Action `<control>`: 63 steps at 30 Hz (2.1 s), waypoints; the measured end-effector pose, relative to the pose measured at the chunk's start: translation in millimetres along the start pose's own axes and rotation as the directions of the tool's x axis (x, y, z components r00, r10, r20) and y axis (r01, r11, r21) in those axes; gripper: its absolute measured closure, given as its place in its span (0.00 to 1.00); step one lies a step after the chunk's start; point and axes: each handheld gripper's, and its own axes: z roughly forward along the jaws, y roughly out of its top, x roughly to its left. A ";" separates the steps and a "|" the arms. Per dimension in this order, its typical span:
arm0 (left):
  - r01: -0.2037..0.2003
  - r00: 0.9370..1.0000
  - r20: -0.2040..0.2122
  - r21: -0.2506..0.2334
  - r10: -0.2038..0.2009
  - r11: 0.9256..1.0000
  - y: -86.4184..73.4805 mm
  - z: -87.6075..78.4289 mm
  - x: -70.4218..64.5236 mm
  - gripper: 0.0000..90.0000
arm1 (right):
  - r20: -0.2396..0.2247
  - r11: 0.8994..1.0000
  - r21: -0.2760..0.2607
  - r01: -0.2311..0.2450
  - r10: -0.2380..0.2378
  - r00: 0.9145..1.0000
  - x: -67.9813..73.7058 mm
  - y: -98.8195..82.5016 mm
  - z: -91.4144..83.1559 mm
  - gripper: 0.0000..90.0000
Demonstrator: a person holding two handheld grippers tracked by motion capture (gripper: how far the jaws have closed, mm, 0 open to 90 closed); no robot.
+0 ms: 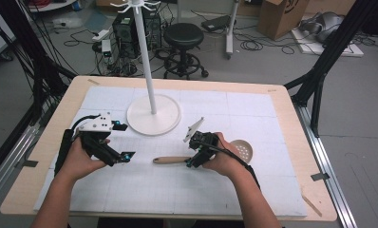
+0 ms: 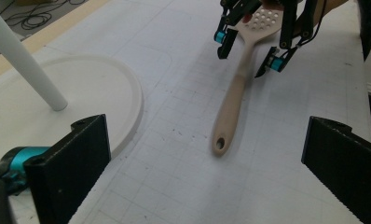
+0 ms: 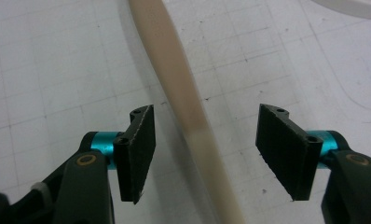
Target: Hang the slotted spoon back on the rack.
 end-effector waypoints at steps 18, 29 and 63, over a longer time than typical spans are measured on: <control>0.006 1.000 0.003 -0.009 -0.006 1.000 -0.3 -0.1 1.3 0.02 | -0.039 0.997 0.075 -0.019 0.022 0.999 -4.8 -1.5 17.3 0.62; 0.012 1.000 0.000 -0.004 -0.012 1.000 -1.1 1.6 1.6 0.02 | -0.052 0.997 0.074 0.015 -0.011 0.999 -4.3 -1.0 18.2 0.70; 0.004 1.000 -0.005 0.012 -0.004 1.000 -1.4 2.7 1.9 0.02 | -0.041 0.993 0.106 -0.051 0.055 0.998 -6.9 -0.3 16.2 0.84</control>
